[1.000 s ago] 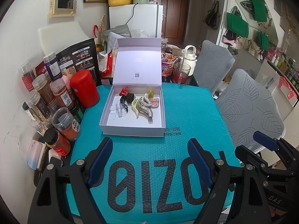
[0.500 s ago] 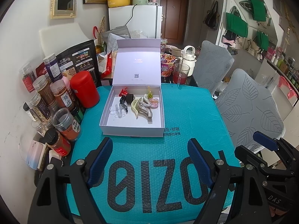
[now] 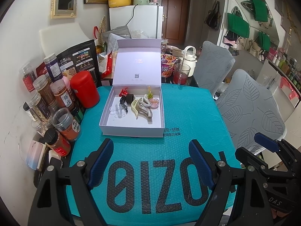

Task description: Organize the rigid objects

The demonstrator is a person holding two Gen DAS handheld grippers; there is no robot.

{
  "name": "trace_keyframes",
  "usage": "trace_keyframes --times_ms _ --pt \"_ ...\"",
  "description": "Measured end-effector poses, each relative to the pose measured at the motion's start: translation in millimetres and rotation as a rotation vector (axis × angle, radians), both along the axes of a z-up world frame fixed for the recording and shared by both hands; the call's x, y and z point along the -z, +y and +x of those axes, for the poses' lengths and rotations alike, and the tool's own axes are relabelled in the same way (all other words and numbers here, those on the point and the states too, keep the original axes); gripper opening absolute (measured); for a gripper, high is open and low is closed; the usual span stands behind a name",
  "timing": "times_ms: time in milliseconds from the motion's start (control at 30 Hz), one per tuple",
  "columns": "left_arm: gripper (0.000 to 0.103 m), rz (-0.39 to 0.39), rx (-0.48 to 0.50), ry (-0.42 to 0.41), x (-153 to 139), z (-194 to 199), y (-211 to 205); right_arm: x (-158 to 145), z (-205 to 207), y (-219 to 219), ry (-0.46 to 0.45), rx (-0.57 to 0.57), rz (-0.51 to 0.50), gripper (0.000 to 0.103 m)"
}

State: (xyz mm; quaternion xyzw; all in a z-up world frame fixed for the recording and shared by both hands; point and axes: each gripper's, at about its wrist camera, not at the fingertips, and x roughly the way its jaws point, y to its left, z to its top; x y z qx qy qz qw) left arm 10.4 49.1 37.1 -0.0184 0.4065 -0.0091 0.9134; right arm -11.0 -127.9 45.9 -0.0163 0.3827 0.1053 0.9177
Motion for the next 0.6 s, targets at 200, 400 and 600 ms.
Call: trace_keyframes --times_ms 200,400,600 --pt "0.083 0.003 -0.003 0.007 2 -2 -6 1 -1 -1 0.001 0.000 0.001 0.073" --pt "0.083 0.014 0.001 0.013 2 0 -12 2 -1 -6 0.006 0.003 0.000 0.073" --pt "0.083 0.019 0.007 0.019 4 1 -12 4 4 -4 0.023 -0.007 -0.005 0.073"
